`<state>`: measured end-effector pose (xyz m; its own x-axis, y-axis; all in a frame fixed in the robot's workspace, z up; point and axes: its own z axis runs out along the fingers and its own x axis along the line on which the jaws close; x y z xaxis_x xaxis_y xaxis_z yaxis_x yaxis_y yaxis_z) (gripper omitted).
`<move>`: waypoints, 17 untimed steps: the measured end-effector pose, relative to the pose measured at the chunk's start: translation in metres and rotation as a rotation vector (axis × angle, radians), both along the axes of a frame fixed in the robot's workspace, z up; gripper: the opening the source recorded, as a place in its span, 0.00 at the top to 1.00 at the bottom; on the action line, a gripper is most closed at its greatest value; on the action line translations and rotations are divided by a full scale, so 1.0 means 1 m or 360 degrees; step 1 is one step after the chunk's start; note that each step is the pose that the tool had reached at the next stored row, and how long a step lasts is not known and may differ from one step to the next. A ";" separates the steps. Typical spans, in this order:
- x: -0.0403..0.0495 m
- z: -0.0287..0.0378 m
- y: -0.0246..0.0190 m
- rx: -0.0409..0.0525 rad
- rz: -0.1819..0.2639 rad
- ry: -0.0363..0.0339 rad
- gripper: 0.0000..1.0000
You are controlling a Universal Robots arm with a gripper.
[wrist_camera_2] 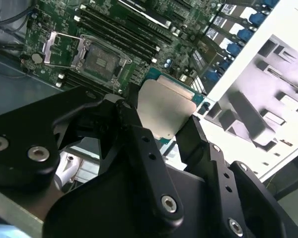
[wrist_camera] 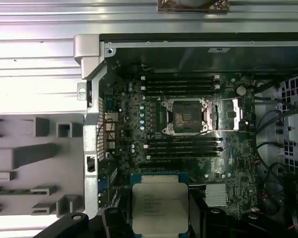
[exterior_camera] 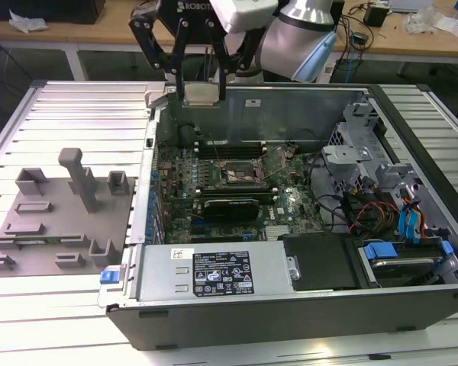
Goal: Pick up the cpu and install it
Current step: 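Pick up the cpu and move it towards the insertion slot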
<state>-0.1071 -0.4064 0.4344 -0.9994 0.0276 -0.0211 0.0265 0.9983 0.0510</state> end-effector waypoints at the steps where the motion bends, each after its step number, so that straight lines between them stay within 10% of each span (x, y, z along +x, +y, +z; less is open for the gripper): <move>1: 0.0034 -0.0030 0.0000 0.0000 0.0000 0.0002 0.45; 17: 0.0406 -0.0374 0.0000 0.0000 0.0000 0.0033 0.45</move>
<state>-0.0666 -0.4064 0.3970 -0.9996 0.0277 -0.0002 0.0276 0.9984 0.0503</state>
